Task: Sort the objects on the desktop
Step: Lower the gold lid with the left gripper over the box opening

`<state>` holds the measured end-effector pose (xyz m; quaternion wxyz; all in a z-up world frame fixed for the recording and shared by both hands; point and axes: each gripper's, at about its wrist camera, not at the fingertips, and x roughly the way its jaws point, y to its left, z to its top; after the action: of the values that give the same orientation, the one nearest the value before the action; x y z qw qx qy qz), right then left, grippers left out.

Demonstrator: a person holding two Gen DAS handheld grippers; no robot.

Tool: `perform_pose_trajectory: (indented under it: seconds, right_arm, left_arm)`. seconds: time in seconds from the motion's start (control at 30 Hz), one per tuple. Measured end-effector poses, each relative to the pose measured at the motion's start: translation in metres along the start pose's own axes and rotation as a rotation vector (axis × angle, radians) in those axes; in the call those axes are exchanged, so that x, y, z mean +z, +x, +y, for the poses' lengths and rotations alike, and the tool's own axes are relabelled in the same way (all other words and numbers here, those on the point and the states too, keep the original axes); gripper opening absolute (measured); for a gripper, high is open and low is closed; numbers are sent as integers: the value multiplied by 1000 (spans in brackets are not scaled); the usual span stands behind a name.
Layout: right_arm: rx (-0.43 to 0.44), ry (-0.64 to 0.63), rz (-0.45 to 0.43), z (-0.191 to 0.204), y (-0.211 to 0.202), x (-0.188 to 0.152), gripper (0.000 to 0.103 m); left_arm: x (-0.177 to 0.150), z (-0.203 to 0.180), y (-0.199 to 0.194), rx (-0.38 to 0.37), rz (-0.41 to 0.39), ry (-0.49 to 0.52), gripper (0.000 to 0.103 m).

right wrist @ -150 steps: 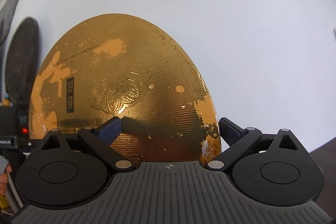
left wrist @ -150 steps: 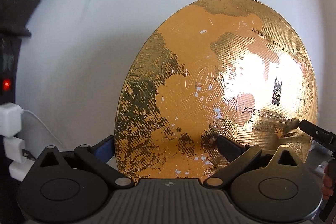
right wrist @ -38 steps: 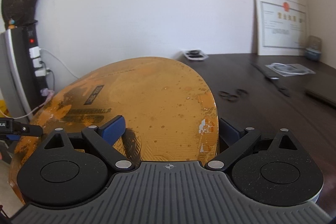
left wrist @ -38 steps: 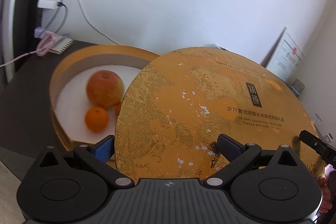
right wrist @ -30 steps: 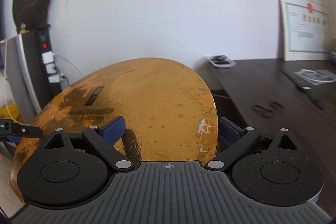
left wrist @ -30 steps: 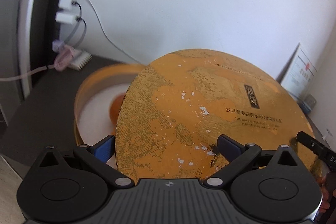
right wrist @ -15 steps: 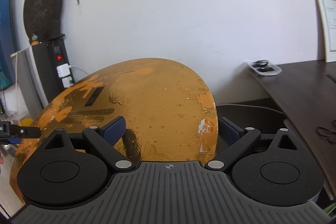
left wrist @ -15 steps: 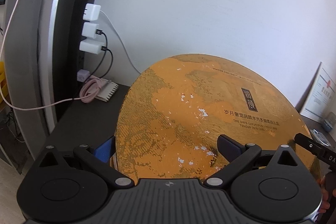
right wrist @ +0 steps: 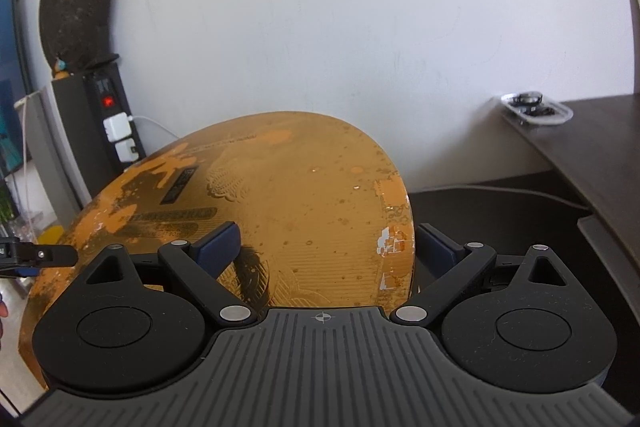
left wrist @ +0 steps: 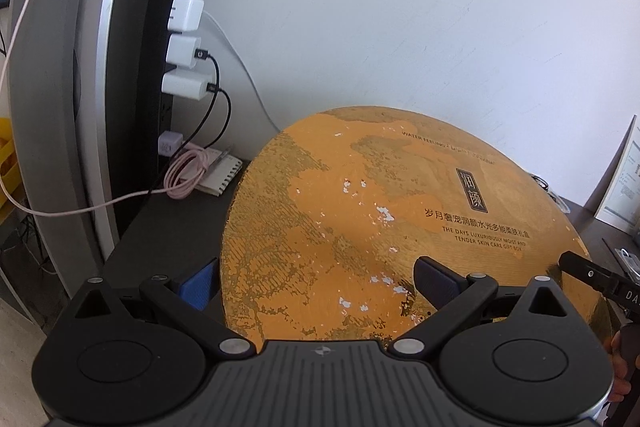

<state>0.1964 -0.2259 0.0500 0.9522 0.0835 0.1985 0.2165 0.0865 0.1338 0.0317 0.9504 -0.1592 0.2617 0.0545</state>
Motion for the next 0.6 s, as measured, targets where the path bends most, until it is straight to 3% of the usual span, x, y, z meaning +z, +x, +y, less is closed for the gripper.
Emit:
perform_pose_trajectory:
  seconds: [0.6]
  right_arm:
    - [-31,44,122,-15,41,-13,97]
  left_arm:
    - [-3,2,42,31,102,8,100]
